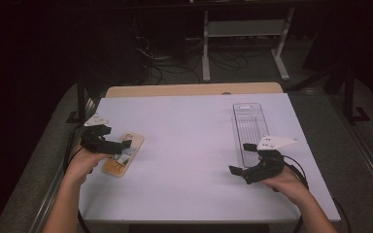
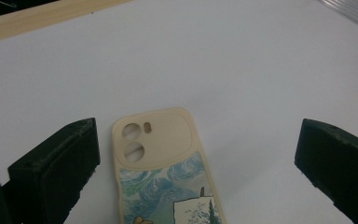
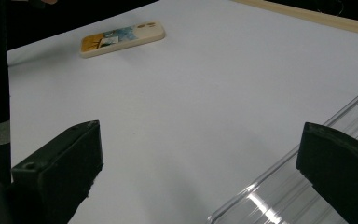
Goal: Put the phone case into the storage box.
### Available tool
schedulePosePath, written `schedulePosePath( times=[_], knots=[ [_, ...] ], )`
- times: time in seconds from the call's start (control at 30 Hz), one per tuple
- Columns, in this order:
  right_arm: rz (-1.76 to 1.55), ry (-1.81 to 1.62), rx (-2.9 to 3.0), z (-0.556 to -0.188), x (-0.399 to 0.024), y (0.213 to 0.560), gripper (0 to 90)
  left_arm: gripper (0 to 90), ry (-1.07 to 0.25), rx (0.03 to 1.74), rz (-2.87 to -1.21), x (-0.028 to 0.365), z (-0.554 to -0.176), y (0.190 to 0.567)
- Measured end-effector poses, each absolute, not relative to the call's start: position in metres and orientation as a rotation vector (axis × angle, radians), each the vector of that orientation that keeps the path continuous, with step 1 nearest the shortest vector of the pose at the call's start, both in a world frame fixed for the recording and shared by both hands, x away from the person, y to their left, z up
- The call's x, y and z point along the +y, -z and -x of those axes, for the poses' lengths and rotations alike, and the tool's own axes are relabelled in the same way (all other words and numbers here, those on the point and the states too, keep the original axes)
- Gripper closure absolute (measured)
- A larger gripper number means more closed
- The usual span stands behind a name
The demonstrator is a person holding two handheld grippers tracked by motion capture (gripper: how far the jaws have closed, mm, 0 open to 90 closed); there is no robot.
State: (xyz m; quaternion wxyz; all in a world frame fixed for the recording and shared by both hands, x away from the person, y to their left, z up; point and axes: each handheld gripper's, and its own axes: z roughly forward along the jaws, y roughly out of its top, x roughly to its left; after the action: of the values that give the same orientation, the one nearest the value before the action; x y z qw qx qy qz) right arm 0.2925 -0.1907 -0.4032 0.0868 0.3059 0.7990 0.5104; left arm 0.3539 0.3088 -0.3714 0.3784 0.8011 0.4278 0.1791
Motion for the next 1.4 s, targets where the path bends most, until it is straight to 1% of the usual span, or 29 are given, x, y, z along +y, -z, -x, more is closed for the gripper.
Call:
schedulePosePath(
  times=[0.93, 1.4],
  knots=[
    [-0.909, -1.520, 2.382, -0.292, -0.191, 0.403, 0.0, 0.0, -0.461, 1.176, -2.116, 0.310, -0.355, 0.393],
    [-0.906, -1.517, 2.381, -0.292, -0.191, 0.403, 0.0, 0.0, -0.450, 1.257, -2.133, 0.312, -0.357, 0.408]
  ],
)
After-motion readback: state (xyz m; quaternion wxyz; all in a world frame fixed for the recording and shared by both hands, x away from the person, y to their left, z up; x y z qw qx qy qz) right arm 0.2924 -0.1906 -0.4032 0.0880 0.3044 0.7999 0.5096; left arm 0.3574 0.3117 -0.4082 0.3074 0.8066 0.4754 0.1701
